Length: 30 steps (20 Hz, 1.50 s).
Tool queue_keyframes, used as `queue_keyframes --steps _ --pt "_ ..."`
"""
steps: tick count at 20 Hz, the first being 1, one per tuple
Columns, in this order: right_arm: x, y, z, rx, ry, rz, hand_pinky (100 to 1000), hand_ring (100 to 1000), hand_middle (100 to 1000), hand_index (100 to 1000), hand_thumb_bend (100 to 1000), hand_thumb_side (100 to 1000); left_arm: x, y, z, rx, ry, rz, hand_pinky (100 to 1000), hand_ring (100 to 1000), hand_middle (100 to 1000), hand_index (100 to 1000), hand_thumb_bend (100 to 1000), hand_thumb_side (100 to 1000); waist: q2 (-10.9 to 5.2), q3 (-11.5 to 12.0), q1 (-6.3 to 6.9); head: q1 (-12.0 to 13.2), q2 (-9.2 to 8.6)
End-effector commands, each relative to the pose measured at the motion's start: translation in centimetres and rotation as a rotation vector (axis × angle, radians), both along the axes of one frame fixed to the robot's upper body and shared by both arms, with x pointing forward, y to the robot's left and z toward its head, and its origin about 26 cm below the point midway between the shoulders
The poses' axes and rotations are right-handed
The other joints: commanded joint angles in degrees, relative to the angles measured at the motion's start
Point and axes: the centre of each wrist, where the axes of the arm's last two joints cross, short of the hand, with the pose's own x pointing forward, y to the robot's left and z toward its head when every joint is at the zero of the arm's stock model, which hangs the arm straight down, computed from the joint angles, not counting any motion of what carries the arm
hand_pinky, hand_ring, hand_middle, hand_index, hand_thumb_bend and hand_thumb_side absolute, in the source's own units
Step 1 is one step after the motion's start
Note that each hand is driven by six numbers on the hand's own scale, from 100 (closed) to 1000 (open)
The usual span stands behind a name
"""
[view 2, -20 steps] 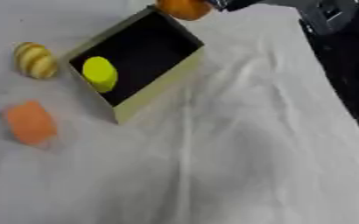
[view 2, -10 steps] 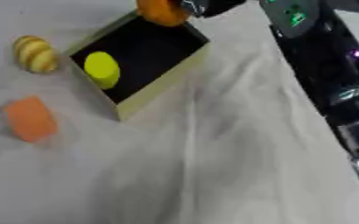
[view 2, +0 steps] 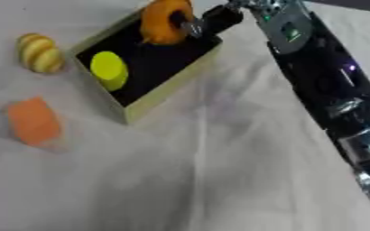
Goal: Pick up objects on the table and place them in the box.
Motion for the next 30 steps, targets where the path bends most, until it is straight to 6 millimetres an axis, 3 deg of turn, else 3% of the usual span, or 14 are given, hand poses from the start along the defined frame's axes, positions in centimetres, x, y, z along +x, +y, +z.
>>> queue_keyframes --steps 1,3,4,9,14,18,22,26,30 --pt "-0.2 -0.7 1.2 -0.232 -0.067 0.095 876 783 705 775 114 144 -0.5 -0.2 0.7 -0.002 -0.032 -0.015 693 712 707 865 520 528 -1.26 -0.1 0.39 -0.3 -1.04" --pt "-0.3 -0.9 1.4 -0.254 -0.073 0.089 884 805 732 805 165 189 -0.5 -0.2 0.6 -0.001 -0.03 -0.014 693 712 707 865 521 528 -1.32 -0.1 0.39 -0.3 -1.06" --pt "-0.4 -1.1 1.5 -0.262 -0.077 0.085 893 835 761 836 230 253 -0.5 -0.2 0.6 -0.001 -0.03 -0.013 693 712 707 866 521 527 -1.35 -0.2 0.39 -0.4 -1.07" --pt "-0.5 -1.7 1.6 -0.286 -0.099 0.06 899 863 789 864 287 319 -0.5 0.0 0.6 0.0 -0.026 -0.008 693 712 707 865 520 528 -1.57 -0.5 0.46 -0.3 -0.97" --pt "-1.2 -2.3 2.4 -0.218 -0.136 0.067 892 852 775 852 236 253 -0.4 0.2 0.3 0.003 -0.015 0.007 692 713 707 865 519 530 -1.99 -1.2 0.7 0.0 -0.49" --pt "-3.1 -3.4 4.0 -0.116 -0.202 0.079 880 834 758 838 204 204 -0.3 0.6 0.1 0.005 -0.002 0.026 691 713 707 865 517 532 -2.41 -2.3 1.09 0.5 -0.03" --pt "-5.4 -5.5 4.7 -0.034 -0.249 0.078 877 821 750 834 194 247 -0.2 1.1 -0.2 0.009 0.01 0.051 690 715 709 865 514 535 -2.75 -3.7 1.7 2.2 -0.16" --pt "-7.9 -8.0 5.0 0.031 -0.273 0.052 874 815 742 824 129 297 -0.1 2.0 -0.3 0.011 0.027 0.107 688 717 712 866 511 544 -2.99 -5.4 2.52 4.6 -0.64" --pt "-10.1 -9.8 4.9 0.074 -0.295 0.054 867 814 741 822 135 290 0.0 3.5 0.1 0.072 0.051 0.221 679 716 712 868 503 571 -3.27 -6.1 4.08 5.3 -0.48"
